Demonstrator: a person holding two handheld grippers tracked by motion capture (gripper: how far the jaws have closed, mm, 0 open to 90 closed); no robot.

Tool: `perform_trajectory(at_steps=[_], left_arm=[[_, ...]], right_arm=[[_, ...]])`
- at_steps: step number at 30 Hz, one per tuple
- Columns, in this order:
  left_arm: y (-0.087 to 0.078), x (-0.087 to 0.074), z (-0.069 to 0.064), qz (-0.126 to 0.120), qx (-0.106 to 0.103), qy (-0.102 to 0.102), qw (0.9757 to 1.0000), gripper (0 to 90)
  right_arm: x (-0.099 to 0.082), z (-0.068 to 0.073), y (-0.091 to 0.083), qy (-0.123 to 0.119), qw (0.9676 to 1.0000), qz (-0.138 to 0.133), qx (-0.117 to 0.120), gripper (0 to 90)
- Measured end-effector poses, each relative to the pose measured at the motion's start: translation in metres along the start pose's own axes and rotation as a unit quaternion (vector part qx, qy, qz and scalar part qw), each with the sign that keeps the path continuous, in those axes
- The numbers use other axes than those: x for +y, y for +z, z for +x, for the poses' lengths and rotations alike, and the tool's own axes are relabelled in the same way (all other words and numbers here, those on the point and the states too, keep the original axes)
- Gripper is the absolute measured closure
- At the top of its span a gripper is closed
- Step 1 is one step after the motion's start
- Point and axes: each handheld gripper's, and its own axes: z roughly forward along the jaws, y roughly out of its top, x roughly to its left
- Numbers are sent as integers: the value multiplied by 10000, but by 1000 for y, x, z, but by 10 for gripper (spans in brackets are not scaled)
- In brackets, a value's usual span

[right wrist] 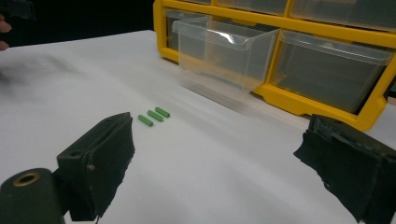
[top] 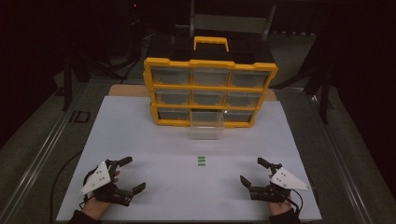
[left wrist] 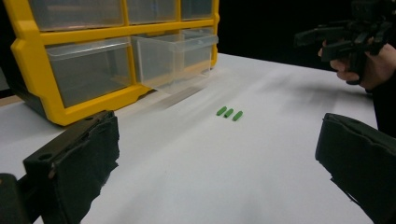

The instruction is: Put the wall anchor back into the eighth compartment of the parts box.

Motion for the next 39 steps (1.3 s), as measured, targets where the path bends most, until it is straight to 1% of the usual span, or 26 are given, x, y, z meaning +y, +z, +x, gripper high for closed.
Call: perform_trajectory(at_steps=[9, 12, 15, 20, 21, 23, 25, 26, 27, 29, 31, 32, 34, 35, 36, 38, 39], left_arm=[[1, 0, 1, 45, 48, -22, 10000, 0], [1, 0, 0, 44, 43, -30, 10000, 0], [2, -1, 0, 116, 9, -36, 9999, 0], [5, -1, -1, 147, -24, -25, 9999, 0], [7, 0, -1, 123, -37, -89, 9999, 0], [8, 0, -1, 119, -33, -96, 9999, 0], [9, 3, -2, 14, -49, -178, 9998, 0], [9, 3, -2, 14, -49, -178, 9998, 0], [12, 6, -3, 6, -67, -243, 9997, 0], [13, 8, -3, 10, -72, -250, 9997, 0], [18, 15, -4, -3, -191, -261, 9995, 0], [18, 15, -4, -3, -191, -261, 9995, 0], [25, 22, -5, 20, -341, -268, 9991, 0], [25, 22, -5, 20, -341, -268, 9991, 0], [31, 27, -6, 63, -398, -235, 9989, 0], [36, 30, -6, 145, -366, -226, 9990, 0], [36, 30, -6, 145, -366, -226, 9990, 0]], right_arm=[[-2, -1, -1, 31, 10000, -35, -77, 87], [-2, -1, -2, 39, 10000, -16, -68, 87], [-2, 0, -2, 28, 10000, -20, -60, 87], [-2, 1, -3, 5, 10000, -37, -48, 87], [-2, 1, -3, -1, 10000, -36, -52, 87], [-2, 1, -3, -6, 10000, -42, -52, 87], [-1, 1, -3, -2, 10000, -52, -50, 87], [-1, 1, -3, -2, 10000, -52, -50, 87], [-1, 2, -3, -16, 10000, -51, -56, 87], [-1, 3, -3, -33, 10000, -16, -59, 87], [-1, 3, -3, -10, 10000, -11, -56, 87], [-1, 3, -3, -9, 10000, -13, -61, 88], [-1, 3, -3, 7, 10000, -31, -79, 87], [-1, 3, -3, 7, 10000, -31, -79, 87], [-1, 2, -3, 7, 9999, -36, -94, 88], [-1, 2, -3, 10, 9999, -47, -92, 88], [-1, 2, -3, 5, 9999, -51, -92, 87]])
